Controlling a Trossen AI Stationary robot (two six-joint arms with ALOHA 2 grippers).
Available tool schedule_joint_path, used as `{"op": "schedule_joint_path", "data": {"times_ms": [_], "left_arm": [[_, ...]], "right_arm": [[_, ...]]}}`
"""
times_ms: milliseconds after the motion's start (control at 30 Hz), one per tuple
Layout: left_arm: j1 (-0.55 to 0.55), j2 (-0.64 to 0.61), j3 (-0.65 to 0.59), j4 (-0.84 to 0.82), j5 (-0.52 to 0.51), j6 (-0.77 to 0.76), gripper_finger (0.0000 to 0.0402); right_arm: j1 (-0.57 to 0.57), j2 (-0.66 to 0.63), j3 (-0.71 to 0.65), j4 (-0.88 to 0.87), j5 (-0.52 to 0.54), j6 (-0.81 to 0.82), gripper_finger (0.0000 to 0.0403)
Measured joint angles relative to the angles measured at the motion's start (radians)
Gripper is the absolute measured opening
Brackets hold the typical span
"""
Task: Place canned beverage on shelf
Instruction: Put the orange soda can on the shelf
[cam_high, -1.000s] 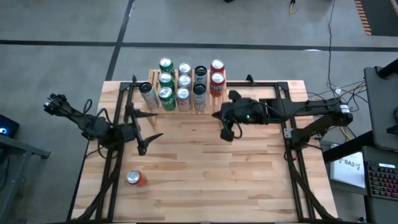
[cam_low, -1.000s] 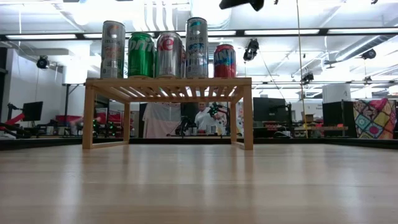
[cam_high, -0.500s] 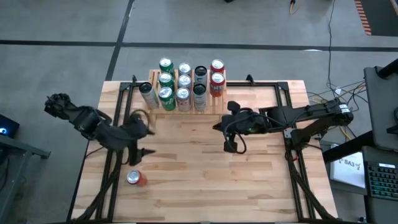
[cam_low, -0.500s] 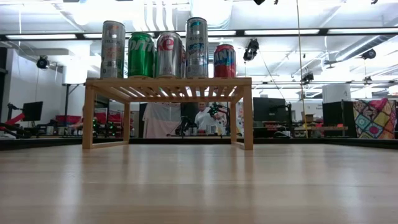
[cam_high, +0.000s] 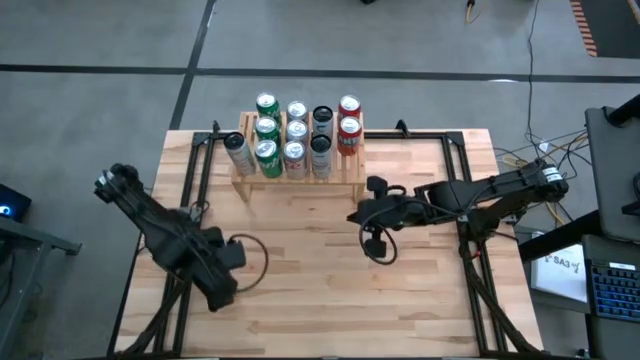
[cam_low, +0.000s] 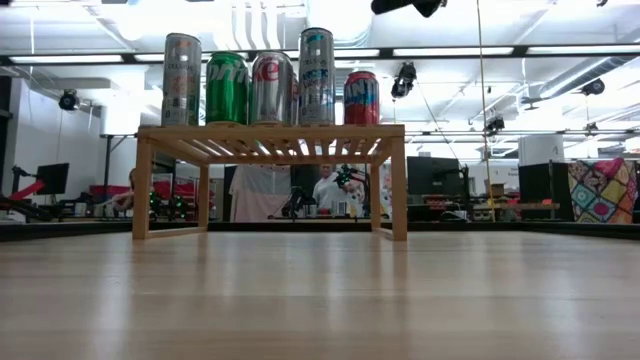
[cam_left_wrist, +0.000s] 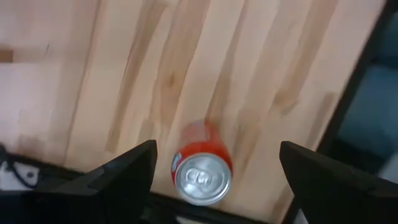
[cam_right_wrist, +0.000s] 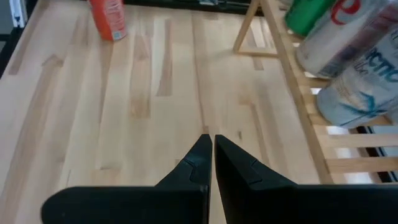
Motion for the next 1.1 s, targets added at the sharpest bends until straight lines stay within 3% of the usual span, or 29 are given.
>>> {"op": "schedule_joint_path", "data": {"times_ms": [433, 533, 667, 833, 1100], "left_arm": [[-0.121, 0.076, 0.004, -0.041, 0.003, -0.007, 0.0327], [-0.141, 0.077, 0.003, -0.093, 0.01, -0.023, 0.0345], [-0.148, 0.077, 0.004, -0.118, 0.015, -0.165, 0.0376], [-0.157, 0.084, -0.001, -0.097, 0.017, -0.095, 0.0391], [-0.161, 0.078, -0.04, -0.103, 0.016, -0.031, 0.0379]], "right_arm": [[0.051, 0.0, -0.017, 0.026, 0.003, 0.052, 0.0009], [0.053, 0.0, -0.018, 0.026, 0.002, 0.066, 0.0009], [0.053, 0.0, -0.019, 0.026, 0.002, 0.078, 0.0009], [0.053, 0.0, -0.019, 0.027, 0.002, 0.08, 0.0009], [0.053, 0.007, -0.019, 0.028, 0.002, 0.082, 0.0009]]}}
